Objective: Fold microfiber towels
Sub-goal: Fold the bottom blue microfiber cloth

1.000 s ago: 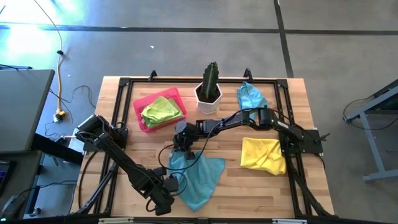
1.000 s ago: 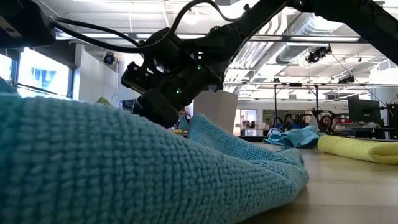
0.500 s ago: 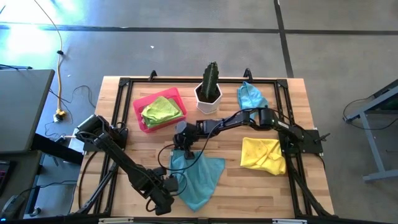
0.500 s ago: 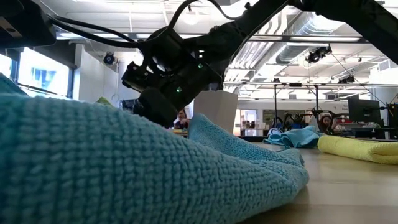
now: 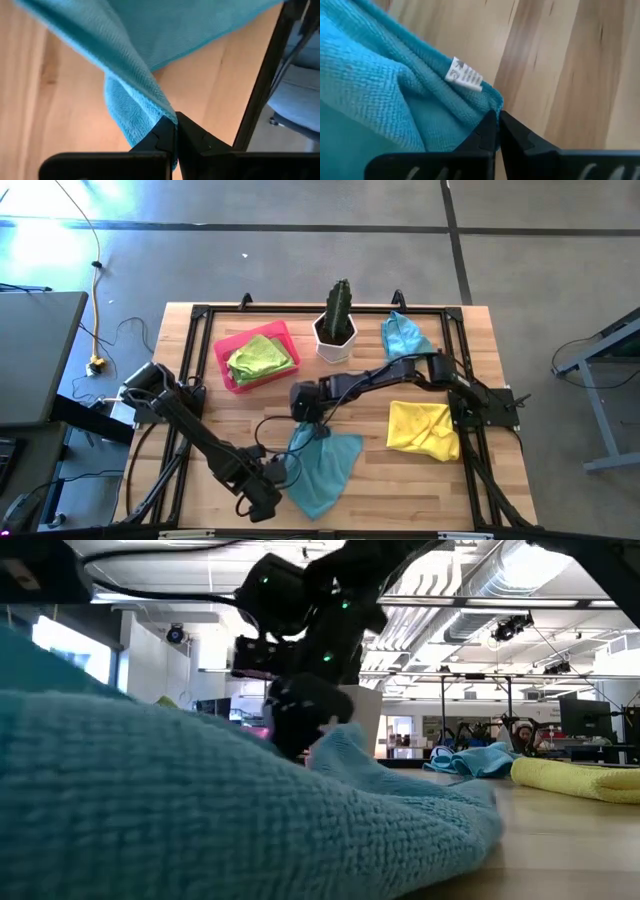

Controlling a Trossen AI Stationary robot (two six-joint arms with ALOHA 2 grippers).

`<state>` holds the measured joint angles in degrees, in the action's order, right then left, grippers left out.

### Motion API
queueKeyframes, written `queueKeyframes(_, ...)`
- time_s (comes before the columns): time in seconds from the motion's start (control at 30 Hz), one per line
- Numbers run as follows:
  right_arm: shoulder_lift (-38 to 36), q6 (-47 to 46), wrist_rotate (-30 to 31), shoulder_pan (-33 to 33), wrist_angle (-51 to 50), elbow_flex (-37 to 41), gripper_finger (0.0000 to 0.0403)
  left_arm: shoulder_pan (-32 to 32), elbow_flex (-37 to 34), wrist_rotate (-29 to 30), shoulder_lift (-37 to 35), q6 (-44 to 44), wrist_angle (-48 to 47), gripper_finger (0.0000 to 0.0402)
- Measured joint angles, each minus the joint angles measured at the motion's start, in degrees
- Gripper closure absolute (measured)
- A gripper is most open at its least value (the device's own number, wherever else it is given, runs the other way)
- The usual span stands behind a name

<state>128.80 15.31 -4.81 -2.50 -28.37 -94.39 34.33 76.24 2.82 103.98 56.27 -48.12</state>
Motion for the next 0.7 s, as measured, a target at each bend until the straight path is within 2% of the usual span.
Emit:
queueKeyframes(0.47,-11.2,0.2,12.5,-3.1,-17.5,0.0,0.0403,-2.8,6.2,0.4,-0.2,-0.9,-12.7,0.0401)
queueKeyframes(0.7,-17.4,-1.2,14.4,-3.2,-20.7,0.3,0.0403,-4.0,10.2,4.6,-0.2,-2.5,-19.9,0.0401)
